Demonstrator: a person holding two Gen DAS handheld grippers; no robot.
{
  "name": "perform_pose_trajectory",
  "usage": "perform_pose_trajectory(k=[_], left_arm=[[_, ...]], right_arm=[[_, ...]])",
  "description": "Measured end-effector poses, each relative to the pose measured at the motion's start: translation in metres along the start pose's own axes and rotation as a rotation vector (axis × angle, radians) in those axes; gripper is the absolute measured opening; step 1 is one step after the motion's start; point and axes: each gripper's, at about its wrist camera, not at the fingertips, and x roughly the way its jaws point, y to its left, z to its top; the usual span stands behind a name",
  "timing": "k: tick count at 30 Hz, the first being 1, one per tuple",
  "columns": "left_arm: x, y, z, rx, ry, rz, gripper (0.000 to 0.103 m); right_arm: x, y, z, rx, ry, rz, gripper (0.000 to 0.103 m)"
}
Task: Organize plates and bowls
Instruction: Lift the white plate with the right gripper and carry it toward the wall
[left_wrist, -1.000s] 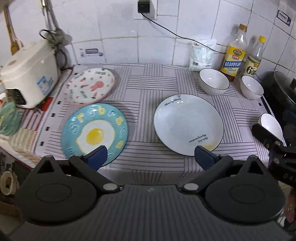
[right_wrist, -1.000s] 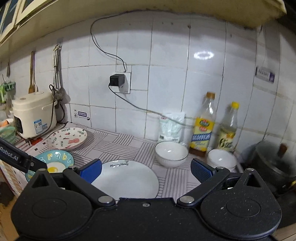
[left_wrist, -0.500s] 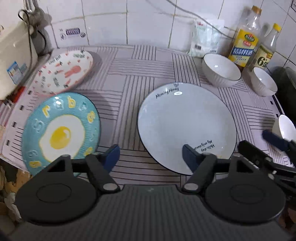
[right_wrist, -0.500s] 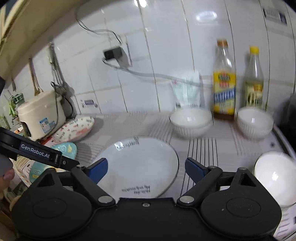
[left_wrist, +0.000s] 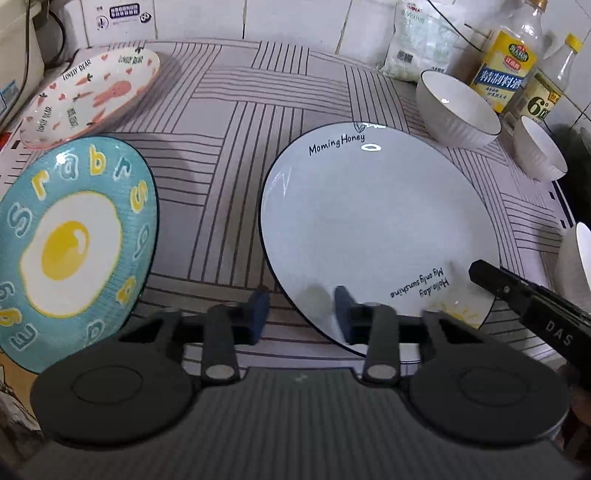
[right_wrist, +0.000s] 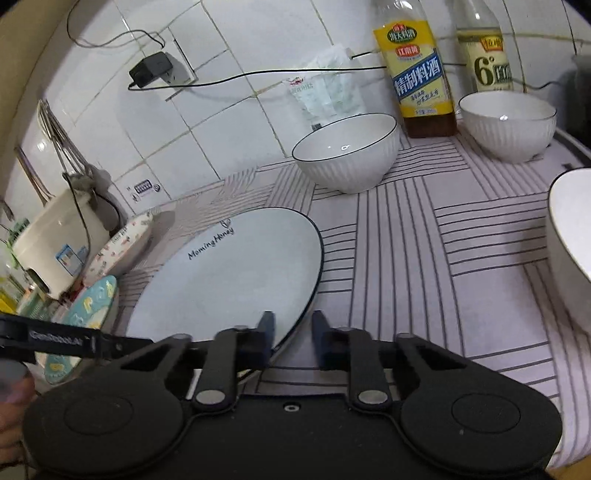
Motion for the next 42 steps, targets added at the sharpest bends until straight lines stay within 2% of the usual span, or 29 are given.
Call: perform_pose_trajectory(k=[2,7,13,21,23,27,34,42], left_arm=[[0.003,0.0,-0.001,-0.01,-0.006,-0.023,0.026],[0.009,0.004,-0.004,-0.065,-0.049,-0.035,0.026],[0.009,-0.002,-0.003,-0.042,-0.06,-0.02,0.027],[0.003,-0.002,0.006,0.009,-0.033,-0.004,0.027],[0.0,0.001,0.008,-0.006,-0.025,0.0,0.027],[-0.008,0.004,0.008,0.001,-0.05,0.024,0.027],[-0.025,0.009,0.026,0.008,-0.077,0.047,0.027],[-0.045,0.02,0.06,0.046,-0.128,0.073,0.027]], right_arm=[[0.002,0.0,0.001,-0.003,0.008,-0.001,0.023],[0.007,-0.005,0.003,0.055,0.039,0.016,0.023],[0.018,-0.009,0.004,0.055,0.049,0.05,0.024],[0.018,-0.006,0.009,0.003,0.081,0.065,0.026],[0.017,-0.004,0.009,-0.001,0.086,0.073,0.026],[0.015,0.001,0.01,-0.004,0.081,0.1,0.027],[0.017,0.015,0.02,-0.028,0.064,0.135,0.027],[0.028,0.034,0.05,-0.054,0.015,0.187,0.027]])
